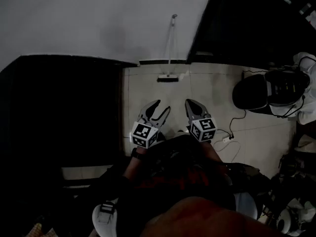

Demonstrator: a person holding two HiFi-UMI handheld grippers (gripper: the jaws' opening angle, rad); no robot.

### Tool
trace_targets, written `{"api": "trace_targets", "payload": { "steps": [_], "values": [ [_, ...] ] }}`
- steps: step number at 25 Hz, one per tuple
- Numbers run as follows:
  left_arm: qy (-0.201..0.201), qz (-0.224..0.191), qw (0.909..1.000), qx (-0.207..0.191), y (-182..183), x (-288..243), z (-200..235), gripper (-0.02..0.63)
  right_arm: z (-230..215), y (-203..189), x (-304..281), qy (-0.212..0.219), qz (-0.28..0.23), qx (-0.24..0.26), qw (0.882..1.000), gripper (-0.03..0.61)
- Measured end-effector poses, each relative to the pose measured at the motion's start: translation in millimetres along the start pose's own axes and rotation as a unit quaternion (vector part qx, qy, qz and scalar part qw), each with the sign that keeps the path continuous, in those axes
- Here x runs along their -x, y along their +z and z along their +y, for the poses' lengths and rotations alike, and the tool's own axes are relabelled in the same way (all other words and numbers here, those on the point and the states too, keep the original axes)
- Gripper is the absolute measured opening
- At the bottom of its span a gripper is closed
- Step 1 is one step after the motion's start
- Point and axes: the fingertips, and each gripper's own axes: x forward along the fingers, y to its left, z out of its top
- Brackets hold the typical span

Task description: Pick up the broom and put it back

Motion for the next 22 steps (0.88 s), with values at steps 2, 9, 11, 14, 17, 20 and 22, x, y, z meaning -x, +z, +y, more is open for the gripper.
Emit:
{"api": "trace_targets", "payload": {
  "steps": [2,9,11,14,17,20,22],
  "values": [
    [0.001,-0.003,1.0000,0.001,3,1,5,0.206,-3,7,0,-0.014,-0.011,0.000,1.000,0.002],
    [0.002,0.005,1.0000,0.007,7,-23,30,0.206,-26,51,-18,-0.034,-0.044,0.020,0.998,0.002],
    [0.005,0.009,0.9999,0.011,9,-38,38,0.206,-39,63,-31,-0.035,-0.049,0.020,0.998,0.002],
    [0.010,0.007,0.9999,0.010,20,-70,58,0.206,-61,79,-67,-0.029,-0.054,0.023,0.998,0.002],
    [0.028,-0.005,0.9996,-0.003,43,-111,83,0.204,-86,99,-108,-0.008,-0.061,0.026,0.998,0.002],
    [0.058,-0.005,0.9982,-0.017,46,-148,106,0.192,-108,100,-143,0.008,-0.047,0.047,0.998,0.002],
    [0.073,-0.009,0.9966,-0.036,53,-173,127,0.192,-124,100,-175,0.015,-0.038,0.077,0.996,0.002]
  ]
}}
